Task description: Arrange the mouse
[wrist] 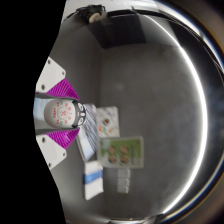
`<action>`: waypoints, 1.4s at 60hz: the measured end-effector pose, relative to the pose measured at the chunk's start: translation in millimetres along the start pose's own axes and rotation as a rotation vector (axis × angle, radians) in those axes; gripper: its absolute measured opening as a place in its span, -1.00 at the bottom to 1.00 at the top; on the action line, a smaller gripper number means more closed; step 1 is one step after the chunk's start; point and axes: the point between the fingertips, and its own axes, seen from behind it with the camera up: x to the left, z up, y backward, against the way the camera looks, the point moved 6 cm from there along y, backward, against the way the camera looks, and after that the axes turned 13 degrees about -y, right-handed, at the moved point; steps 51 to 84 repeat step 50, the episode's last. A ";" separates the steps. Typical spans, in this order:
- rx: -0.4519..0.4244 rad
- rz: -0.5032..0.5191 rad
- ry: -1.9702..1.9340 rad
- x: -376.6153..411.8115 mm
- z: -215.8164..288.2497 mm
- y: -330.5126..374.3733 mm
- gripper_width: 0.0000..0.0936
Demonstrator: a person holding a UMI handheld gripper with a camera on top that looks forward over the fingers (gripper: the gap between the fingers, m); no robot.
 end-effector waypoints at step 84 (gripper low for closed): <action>0.317 0.014 -0.020 4.0 -125.0 33.4 0.80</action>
